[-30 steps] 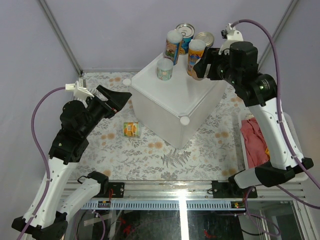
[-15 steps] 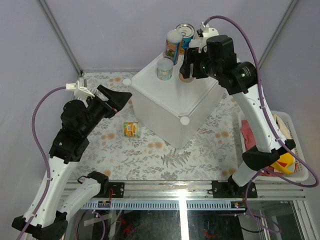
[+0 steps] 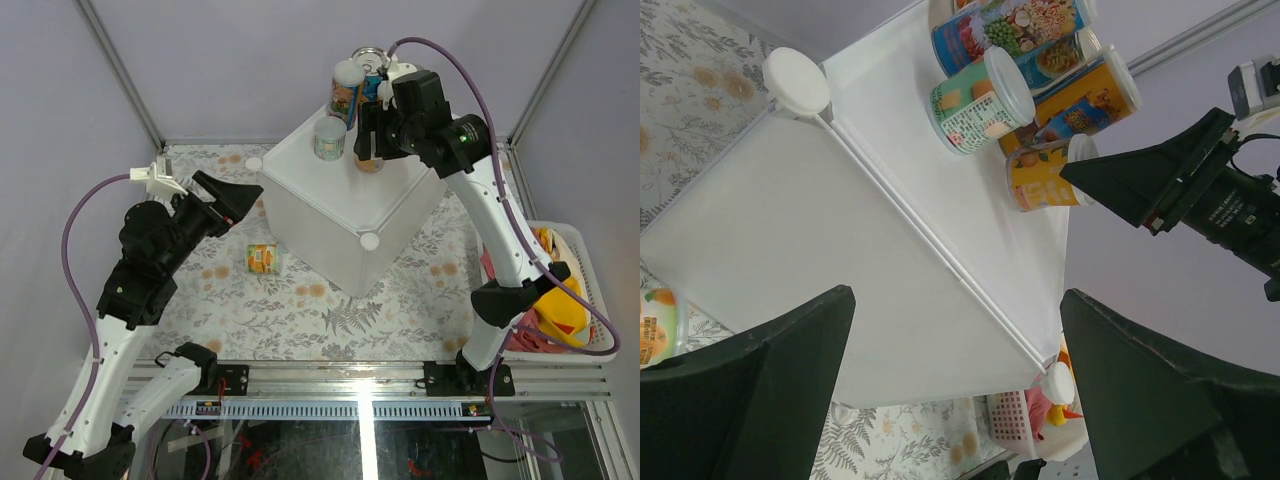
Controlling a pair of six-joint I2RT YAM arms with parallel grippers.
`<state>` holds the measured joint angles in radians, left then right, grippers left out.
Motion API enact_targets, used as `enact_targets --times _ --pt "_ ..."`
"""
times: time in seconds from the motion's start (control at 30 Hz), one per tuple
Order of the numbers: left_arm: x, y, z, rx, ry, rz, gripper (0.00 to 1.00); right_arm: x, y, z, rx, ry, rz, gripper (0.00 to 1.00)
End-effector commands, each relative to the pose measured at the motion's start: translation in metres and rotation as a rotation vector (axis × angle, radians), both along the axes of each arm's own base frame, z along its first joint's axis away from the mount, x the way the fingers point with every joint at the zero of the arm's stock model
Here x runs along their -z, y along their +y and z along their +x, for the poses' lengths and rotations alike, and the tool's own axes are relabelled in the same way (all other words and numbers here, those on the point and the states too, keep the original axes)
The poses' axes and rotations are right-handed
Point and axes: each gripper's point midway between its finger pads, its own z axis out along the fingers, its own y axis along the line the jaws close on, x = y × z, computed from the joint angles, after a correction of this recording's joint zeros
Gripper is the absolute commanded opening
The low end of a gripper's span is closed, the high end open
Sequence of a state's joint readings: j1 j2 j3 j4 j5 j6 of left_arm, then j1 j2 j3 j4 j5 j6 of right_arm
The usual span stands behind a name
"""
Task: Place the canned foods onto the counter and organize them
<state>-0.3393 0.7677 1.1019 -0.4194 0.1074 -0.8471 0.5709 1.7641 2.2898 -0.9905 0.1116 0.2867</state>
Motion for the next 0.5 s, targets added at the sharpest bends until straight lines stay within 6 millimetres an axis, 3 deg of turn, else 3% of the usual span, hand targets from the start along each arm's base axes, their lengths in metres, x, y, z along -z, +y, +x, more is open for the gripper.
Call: enact_targets --times 0.0,0.47 --pt "-0.0161 0.0053 -0.0025 -0.016 -0.056 0.004 0.84 -0.0354 0.0076 -0.0041 -0.045 -0.094 0.049 0.00" --pt "-0.0156 0.0058 -0.0047 -0.014 -0.056 0.004 0.84 -0.0289 0.0162 -0.0095 -0.073 -0.039 0.078 0.00"
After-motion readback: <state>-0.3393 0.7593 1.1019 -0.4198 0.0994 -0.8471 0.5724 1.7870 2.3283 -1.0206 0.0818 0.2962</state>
